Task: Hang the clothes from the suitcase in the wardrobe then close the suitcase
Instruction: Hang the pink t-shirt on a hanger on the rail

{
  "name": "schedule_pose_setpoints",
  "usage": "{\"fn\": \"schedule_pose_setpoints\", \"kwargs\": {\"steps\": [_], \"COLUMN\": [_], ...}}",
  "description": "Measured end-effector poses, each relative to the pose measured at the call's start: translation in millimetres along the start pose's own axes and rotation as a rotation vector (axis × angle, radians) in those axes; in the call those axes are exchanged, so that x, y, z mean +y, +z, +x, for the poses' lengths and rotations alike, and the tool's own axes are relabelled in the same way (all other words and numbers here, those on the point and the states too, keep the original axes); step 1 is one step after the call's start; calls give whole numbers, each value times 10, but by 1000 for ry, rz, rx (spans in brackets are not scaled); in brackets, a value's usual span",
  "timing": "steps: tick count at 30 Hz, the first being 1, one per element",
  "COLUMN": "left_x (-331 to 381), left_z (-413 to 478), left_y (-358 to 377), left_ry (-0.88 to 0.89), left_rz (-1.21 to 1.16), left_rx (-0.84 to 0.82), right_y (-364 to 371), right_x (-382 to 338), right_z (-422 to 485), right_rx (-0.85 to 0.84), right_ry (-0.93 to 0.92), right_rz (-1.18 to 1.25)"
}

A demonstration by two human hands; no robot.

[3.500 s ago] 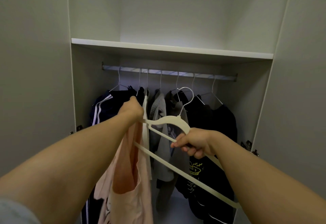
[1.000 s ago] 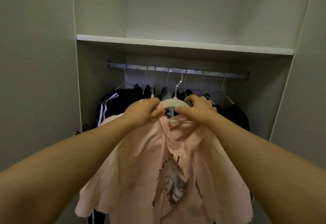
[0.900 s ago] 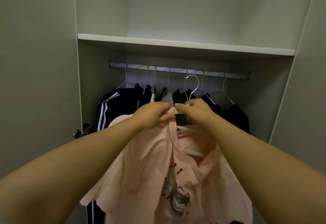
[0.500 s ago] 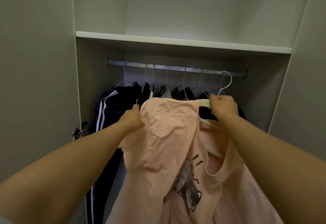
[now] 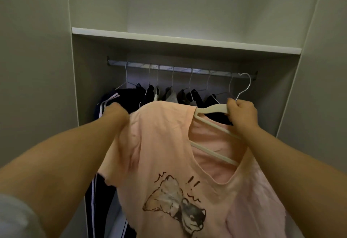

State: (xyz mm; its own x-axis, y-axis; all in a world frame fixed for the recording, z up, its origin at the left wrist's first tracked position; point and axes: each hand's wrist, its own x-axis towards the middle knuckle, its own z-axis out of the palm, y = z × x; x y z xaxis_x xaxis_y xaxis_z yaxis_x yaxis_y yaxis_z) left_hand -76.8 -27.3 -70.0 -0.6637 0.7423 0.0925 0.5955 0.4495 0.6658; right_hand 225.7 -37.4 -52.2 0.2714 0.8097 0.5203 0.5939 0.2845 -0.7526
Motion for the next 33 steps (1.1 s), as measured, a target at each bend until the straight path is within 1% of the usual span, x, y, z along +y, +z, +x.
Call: {"fn": "schedule_pose_setpoints", "kwargs": {"steps": [1, 2, 4, 5, 6, 7, 8, 9, 10, 11, 14, 15, 17, 19, 20, 24, 27, 29, 31, 32, 33], "left_x": [16, 74, 241, 333, 443, 498, 538, 569, 576, 582, 585, 594, 609, 657, 662, 756, 823, 871, 906, 917, 918], "left_z": [-6, -13, -151, -286, -440, -606, -723, -787, -760, -740, -648, -642, -624, -615, -594, -602, -642, -666, -677, -680, -680], "left_y": [31, 68, 119, 143, 165, 210, 251, 303, 358, 392, 447, 460, 462, 468, 464, 580, 669, 712, 724, 713, 699], "left_ry": [15, 94, 424, 572, 723, 858, 951, 1005, 1019, 1009, 954, 950, 924, 903, 894, 901, 934, 935, 892, 871, 859], "left_rz": [30, -1, -128, -177, -170, -76, 71, 192, 252, 224, 39, 0, -63, -58, -42, -35, -82, -134, -195, -226, -250], "left_rx": [-9, 19, 119, 47, -93, -246, -370, -414, -416, -412, -396, -365, -266, -181, -153, -135, -191, -220, -216, -203, -183], "right_y": [-5, -2, 49, 93, 135, 172, 207, 232, 243, 240, 152, 84, -68, -220, -255, -442, -530, -543, -541, -539, -521], "right_x": [21, 42, 57, 37, 4, -33, -69, -99, -125, -138, -128, -99, 9, 157, 203, 342, 392, 423, 422, 429, 452], "right_z": [-6, -13, -20, -26, -35, -47, -60, -76, -99, -113, -93, -70, -23, -28, -47, -134, -164, -195, -232, -239, -240], "right_rx": [10, 10, -21, -46, -71, -95, -119, -142, -164, -180, -174, -159, -189, -248, -250, -123, -58, 59, 172, 175, 138], "right_ry": [21, 41, 59, 54, 43, 26, 6, -17, -36, -52, -70, -61, -13, 21, 11, -111, -184, -217, -187, -126, -47], "right_rz": [-27, -61, -119, -136, -141, -138, -128, -119, -107, -84, 40, 19, -123, -300, -348, -353, -514, -655, -734, -752, -746]}}
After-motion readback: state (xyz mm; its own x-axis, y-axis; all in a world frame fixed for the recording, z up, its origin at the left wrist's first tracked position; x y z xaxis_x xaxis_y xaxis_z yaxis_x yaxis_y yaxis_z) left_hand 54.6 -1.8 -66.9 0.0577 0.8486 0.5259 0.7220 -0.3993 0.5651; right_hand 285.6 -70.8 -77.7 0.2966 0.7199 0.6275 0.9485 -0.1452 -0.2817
